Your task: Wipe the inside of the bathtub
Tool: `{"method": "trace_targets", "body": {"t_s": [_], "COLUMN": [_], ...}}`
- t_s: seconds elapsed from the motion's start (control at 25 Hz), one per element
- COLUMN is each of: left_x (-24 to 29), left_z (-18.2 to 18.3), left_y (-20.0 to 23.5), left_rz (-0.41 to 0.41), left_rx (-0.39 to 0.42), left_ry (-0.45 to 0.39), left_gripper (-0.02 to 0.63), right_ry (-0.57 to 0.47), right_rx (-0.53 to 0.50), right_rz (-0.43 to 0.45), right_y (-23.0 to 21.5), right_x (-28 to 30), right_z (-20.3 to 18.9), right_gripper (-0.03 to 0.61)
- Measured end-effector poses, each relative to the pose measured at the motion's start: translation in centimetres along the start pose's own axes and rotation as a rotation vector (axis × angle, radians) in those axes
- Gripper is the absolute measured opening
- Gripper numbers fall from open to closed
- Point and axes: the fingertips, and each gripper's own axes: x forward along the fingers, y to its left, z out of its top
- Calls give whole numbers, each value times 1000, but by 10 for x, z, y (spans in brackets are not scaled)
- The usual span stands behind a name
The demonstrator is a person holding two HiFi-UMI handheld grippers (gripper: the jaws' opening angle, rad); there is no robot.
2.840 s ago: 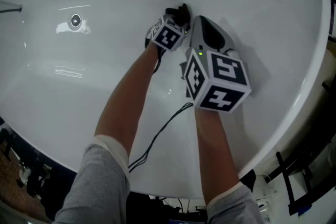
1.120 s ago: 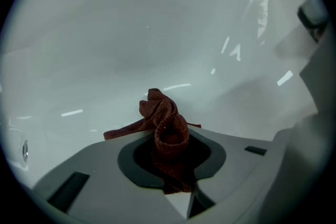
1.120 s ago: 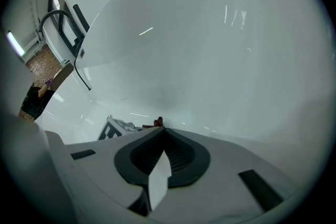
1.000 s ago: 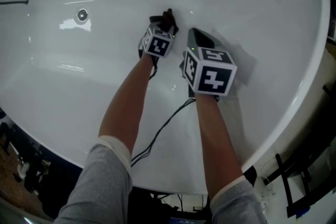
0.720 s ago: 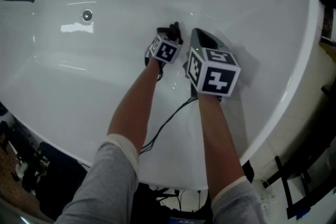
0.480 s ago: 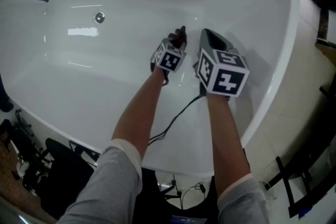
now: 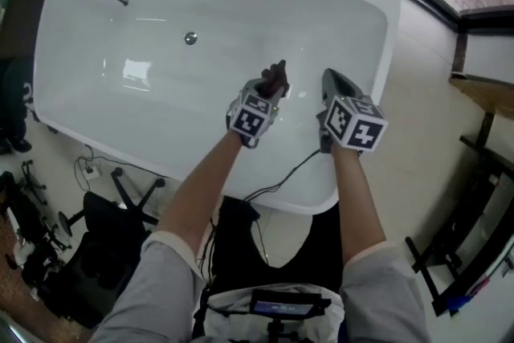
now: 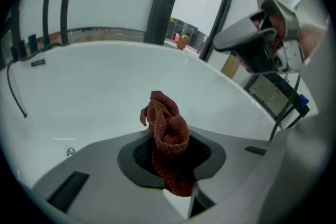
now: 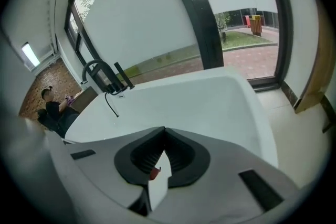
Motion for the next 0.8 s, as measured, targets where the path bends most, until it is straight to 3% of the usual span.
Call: {"method": "trace_targets", "body": {"t_s": [0.36, 0.8], "left_x": [-210, -372], "left_z": [81, 93], "left_y": [-4, -55], "left_rz": [16, -7], "left_rx": [22, 71], "left_ry": [-225, -327], "left_gripper": [89, 90], "right_ry": [-48, -135], "right_rx": [-95, -47], "right_rz": [30, -28], "right_y": [90, 122], "right_x": [-123, -276], "right_z": [16, -18], "right_gripper": [9, 9]}}
